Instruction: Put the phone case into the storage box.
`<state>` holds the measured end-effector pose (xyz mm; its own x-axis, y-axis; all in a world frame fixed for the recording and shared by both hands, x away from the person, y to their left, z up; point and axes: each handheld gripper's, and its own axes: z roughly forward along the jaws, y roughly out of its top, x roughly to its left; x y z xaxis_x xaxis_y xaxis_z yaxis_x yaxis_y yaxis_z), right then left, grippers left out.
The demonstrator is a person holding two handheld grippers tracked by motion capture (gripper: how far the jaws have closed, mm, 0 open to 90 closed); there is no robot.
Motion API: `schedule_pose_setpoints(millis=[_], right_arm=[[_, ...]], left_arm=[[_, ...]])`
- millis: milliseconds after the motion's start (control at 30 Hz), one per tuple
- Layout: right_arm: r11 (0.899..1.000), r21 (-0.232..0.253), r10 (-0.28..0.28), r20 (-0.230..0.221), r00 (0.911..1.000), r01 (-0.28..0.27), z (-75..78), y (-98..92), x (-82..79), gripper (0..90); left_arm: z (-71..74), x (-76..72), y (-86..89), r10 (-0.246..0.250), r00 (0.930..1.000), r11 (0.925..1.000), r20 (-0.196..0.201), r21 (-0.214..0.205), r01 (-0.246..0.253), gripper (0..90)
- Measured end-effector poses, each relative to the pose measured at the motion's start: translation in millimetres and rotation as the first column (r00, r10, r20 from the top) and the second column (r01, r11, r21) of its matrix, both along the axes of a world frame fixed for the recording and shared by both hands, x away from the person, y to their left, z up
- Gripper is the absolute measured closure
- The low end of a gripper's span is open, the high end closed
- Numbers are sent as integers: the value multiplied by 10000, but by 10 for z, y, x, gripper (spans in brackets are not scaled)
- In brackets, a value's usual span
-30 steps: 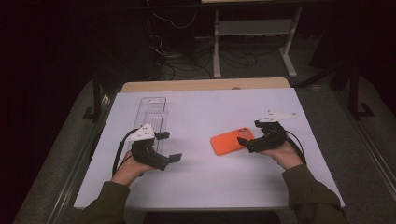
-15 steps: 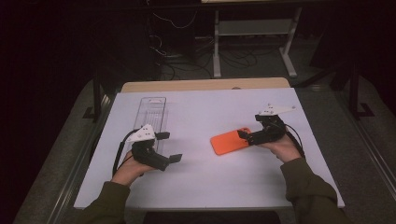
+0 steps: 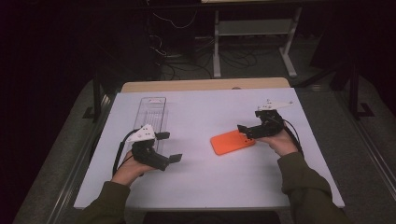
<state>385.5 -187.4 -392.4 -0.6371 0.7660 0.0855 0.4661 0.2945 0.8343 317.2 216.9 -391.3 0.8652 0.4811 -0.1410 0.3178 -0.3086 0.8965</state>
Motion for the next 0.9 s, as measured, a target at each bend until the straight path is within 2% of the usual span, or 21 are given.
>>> schedule_pose_setpoints(millis=[233, 367, 500, 733, 767, 800, 900], right_arm=[[9986, -423, -334, -183, 9993, 326, -75, -41, 59, 138], [9975, -542, -475, -475, 9977, 449, -142, -63, 96, 219], [9964, -654, -573, -550, 9968, 536, -173, -79, 111, 277], [9913, -991, -951, -868, 9917, 864, -244, -130, 129, 457], [9889, -1186, -1017, -983, 9899, 898, -282, -144, 139, 507], [9889, -1186, -1017, -983, 9899, 898, -282, -144, 139, 507], [9850, -1429, -1125, -1057, 9880, 968, -342, -164, 156, 616]], left_arm=[[-4, -3, -6, 28, 10000, 10000, -2, -37, -28, 0], [-3, -5, -5, 20, 10000, 10000, -3, -17, -20, 0], [-5, -6, -9, 34, 10000, 10000, -3, -45, -34, 0], [0, -6, 2, -5, 10000, 10000, 52, 28, 5, 0], [-1, -6, 1, -5, 10000, 10000, 52, 20, 5, 0], [-1, -6, 1, -7, 10000, 10000, 59, 21, 7, 0], [-4, -1, -3, -53, 9999, 10000, 117, 34, 53, 0]])
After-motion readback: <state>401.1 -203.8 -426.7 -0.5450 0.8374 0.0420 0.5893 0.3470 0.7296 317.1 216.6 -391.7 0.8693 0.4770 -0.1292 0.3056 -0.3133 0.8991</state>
